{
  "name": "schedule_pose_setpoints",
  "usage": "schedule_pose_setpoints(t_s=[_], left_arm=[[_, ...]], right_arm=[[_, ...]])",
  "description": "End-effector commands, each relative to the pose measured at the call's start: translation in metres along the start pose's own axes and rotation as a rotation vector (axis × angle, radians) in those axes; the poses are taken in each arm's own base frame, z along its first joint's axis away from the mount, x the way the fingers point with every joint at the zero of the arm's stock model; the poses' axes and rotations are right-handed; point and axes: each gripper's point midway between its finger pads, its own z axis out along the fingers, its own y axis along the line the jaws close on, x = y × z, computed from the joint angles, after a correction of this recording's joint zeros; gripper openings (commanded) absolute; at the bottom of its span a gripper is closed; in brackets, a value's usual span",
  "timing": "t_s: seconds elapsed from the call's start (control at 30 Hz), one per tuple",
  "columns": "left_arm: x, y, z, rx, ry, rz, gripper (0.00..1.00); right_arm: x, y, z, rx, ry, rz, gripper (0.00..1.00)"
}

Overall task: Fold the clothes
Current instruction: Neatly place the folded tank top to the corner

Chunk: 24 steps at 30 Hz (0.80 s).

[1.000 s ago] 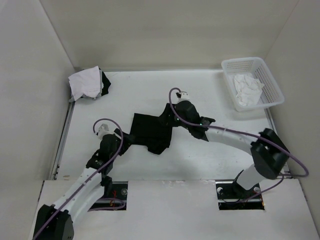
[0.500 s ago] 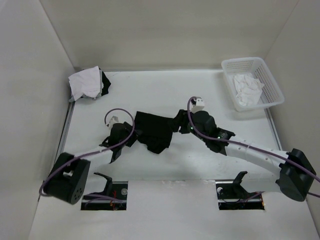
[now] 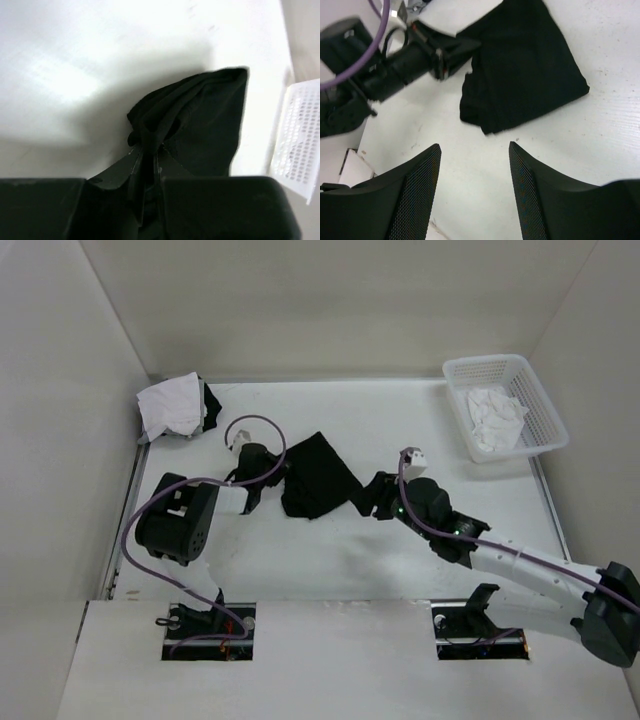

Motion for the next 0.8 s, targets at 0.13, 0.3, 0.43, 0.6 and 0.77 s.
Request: schedule_pose_setpoints(t_s=[0.13, 0.3, 0.43, 0.6, 0.77], left_arm=[[-0.081, -0.143, 0.035, 0.228, -0.109, 0.176, 0.0], [-0.198, -0.204, 0.018, 0.269, -0.282, 0.248, 0.0], [-0.302, -0.185, -0.019, 0.207, -0.462, 0.205, 0.0], [-0.374, -0.052, -0.022, -0.025, -0.543, -0.113, 0.09], [-0.374, 0.059, -0.029, -0.163, -0.58, -0.389, 0.4]], right_arm=[[-0.041, -0.015, -0.013, 0.003, -0.137, 0.054, 0.62], [-0.056, -0.022, -0.01, 0.006, -0.148, 0.05, 0.62], [-0.058, -0.022, -0.004, 0.005, -0.135, 0.04, 0.63], [-0.055, -0.017, 0.002, -0.008, -0.108, 0.024, 0.63], [-0.051, -0.014, 0.003, -0.015, -0.096, 0.022, 0.63]])
